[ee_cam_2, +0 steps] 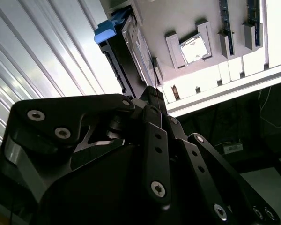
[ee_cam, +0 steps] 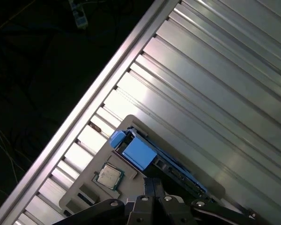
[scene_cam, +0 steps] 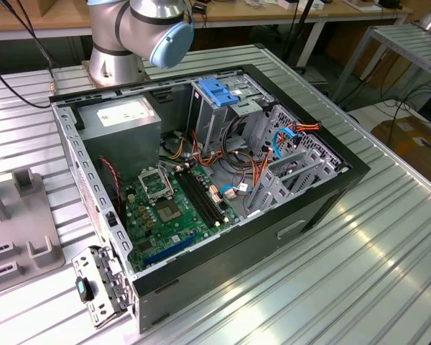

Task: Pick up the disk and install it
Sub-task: 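Pick up the disk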

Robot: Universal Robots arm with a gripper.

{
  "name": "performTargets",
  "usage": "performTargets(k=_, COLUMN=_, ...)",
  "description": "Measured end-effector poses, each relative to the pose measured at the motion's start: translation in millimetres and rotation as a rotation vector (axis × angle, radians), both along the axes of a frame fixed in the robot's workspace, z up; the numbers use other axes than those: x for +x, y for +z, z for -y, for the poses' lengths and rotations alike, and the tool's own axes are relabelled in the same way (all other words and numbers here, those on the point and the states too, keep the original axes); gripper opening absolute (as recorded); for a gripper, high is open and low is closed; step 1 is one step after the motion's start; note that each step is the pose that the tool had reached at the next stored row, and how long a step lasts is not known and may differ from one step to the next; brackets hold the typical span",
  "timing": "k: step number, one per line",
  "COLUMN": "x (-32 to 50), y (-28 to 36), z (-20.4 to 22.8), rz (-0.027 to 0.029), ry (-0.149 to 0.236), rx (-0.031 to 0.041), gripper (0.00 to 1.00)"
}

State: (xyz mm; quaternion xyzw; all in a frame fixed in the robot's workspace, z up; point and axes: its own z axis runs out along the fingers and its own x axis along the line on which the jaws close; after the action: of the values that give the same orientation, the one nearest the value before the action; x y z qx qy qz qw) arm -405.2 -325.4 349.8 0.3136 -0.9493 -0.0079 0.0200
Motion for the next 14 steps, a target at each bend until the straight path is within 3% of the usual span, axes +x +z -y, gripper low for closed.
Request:
performTargets(k=4, x=0.0, y=0.0, z=0.0, rz=-0.0001, ry=0.022, rx=0.0, gripper=0.11)
performTargets(k=14, x=0.0, y=0.0, z=0.0, rz=0.0, ry=0.023, rx=0.0, gripper=0.11)
